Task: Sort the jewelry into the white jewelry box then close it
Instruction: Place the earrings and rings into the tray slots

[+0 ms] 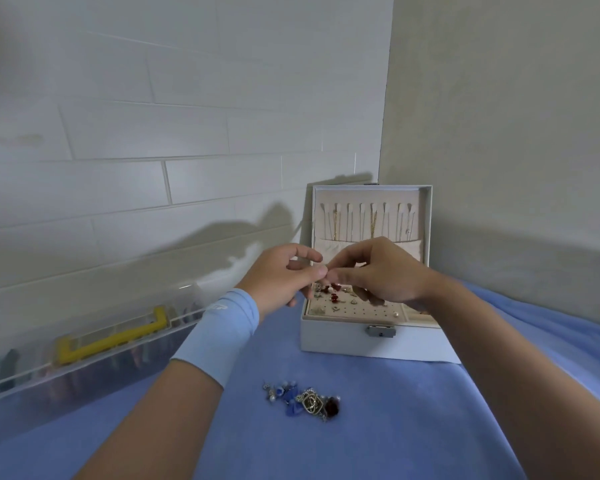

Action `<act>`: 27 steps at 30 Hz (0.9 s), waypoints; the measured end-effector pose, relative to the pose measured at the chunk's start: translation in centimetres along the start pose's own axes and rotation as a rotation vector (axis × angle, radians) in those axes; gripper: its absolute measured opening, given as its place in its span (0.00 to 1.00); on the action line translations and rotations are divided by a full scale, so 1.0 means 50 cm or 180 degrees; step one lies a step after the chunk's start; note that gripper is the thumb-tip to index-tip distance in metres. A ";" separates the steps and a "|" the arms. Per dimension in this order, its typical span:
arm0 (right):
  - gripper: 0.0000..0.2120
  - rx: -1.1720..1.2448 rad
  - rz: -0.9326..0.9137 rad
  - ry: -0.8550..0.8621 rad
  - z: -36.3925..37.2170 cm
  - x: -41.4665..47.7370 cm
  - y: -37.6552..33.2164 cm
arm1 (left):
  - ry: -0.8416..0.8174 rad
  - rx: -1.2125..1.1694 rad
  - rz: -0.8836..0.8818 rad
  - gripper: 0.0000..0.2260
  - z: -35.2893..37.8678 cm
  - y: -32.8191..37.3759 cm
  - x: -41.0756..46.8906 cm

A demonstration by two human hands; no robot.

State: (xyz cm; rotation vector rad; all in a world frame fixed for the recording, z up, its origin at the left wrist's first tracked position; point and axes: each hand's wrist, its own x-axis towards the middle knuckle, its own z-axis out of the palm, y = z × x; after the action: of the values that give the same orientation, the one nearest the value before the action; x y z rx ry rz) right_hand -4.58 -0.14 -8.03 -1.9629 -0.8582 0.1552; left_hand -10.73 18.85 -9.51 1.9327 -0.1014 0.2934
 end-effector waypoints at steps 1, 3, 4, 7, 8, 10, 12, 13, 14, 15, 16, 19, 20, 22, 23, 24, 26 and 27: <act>0.04 0.0118 -0.0066 0.0099 -0.003 0.001 0.004 | 0.0025 -0.0069 -0.0014 0.07 0.006 0.004 0.008; 0.04 0.0338 -0.0149 0.0223 -0.010 0.005 0.013 | 0.0020 -0.0184 -0.0017 0.09 0.014 0.008 0.023; 0.05 0.0420 -0.0165 0.0238 -0.015 0.006 0.016 | 0.0005 -0.0217 -0.0002 0.09 0.018 0.010 0.030; 0.06 0.0489 -0.0182 0.0246 -0.027 0.004 0.024 | -0.0025 -0.0276 -0.0001 0.10 0.028 0.014 0.048; 0.06 0.0508 -0.0178 0.0264 -0.031 0.004 0.027 | -0.0025 -0.0303 -0.0021 0.10 0.031 0.014 0.054; 0.05 0.0581 -0.0144 0.0329 -0.036 0.005 0.032 | -0.0013 -0.0400 -0.0044 0.09 0.039 0.012 0.063; 0.05 0.0614 -0.0079 0.0397 -0.041 0.008 0.037 | 0.0027 -0.0518 -0.0023 0.09 0.048 0.007 0.070; 0.05 0.0591 -0.0041 0.0424 -0.043 0.010 0.040 | 0.0055 -0.0543 -0.0003 0.08 0.052 0.005 0.072; 0.05 0.0558 -0.0011 0.0441 -0.044 0.012 0.043 | 0.0080 -0.0542 0.0017 0.08 0.056 0.003 0.073; 0.06 0.0521 0.0016 0.0443 -0.046 0.013 0.045 | 0.0093 -0.0518 0.0036 0.08 0.058 0.002 0.074; 0.06 0.0483 0.0039 0.0435 -0.047 0.014 0.048 | 0.0090 -0.0473 0.0052 0.07 0.060 0.001 0.076; 0.06 0.0371 0.0099 0.0385 -0.049 0.015 0.052 | 0.0007 -0.0215 0.0117 0.06 0.057 0.001 0.080; 0.06 0.0342 0.0108 0.0380 -0.048 0.015 0.053 | -0.0035 -0.0126 0.0143 0.06 0.054 0.002 0.082; 0.05 0.0270 0.0127 0.0408 -0.047 0.014 0.052 | -0.0130 0.0015 0.0181 0.05 0.048 0.002 0.084; 0.04 0.0219 0.0140 0.0437 -0.046 0.014 0.050 | -0.0180 0.0082 0.0191 0.05 0.044 0.002 0.083; 0.04 0.0146 0.0151 0.0480 -0.044 0.014 0.050 | -0.0225 0.0170 0.0197 0.05 0.041 0.001 0.084; 0.03 -0.0150 0.0143 0.0614 -0.038 0.017 0.051 | -0.0294 0.0487 0.0238 0.04 0.036 -0.002 0.085; 0.02 -0.0406 0.0123 0.0680 -0.034 0.019 0.053 | -0.0314 0.0730 0.0277 0.04 0.032 -0.003 0.086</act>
State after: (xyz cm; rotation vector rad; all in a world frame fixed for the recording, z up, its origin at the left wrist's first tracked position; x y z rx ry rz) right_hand -1.79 -1.58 -9.02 -2.0718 -0.7053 -0.0881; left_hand -6.28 17.74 -9.13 2.1745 -0.2257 0.2771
